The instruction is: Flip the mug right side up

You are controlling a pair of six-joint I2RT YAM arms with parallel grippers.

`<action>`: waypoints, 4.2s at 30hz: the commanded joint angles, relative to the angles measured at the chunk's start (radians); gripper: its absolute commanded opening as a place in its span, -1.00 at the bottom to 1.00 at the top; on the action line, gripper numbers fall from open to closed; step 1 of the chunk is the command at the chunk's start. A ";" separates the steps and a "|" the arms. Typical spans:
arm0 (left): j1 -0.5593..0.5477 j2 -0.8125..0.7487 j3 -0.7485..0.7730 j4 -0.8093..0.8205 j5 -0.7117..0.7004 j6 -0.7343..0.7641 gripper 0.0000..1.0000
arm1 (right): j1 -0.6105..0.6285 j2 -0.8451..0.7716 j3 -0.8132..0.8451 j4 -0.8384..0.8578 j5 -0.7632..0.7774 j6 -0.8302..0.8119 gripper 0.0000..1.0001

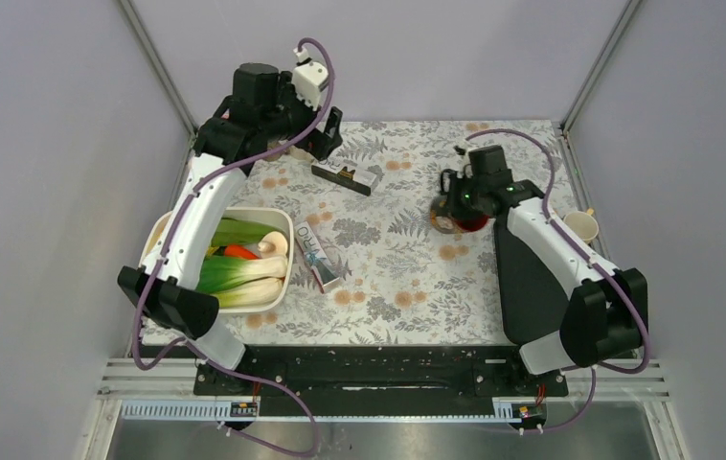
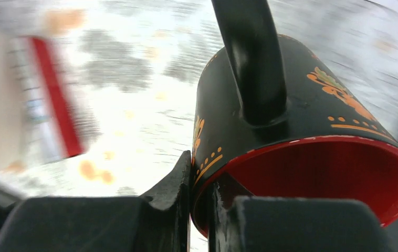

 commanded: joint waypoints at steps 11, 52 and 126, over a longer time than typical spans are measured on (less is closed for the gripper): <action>0.018 -0.108 -0.215 0.062 -0.207 0.141 0.98 | -0.261 -0.026 0.035 -0.276 0.536 -0.198 -1.00; 0.104 0.487 -0.096 0.317 -0.280 1.638 0.73 | -0.390 -0.078 0.039 -0.228 0.184 -0.210 0.99; 0.092 0.507 -0.065 0.647 -0.291 0.627 -1.00 | -0.165 -0.056 -0.015 -0.071 -0.065 -0.142 0.97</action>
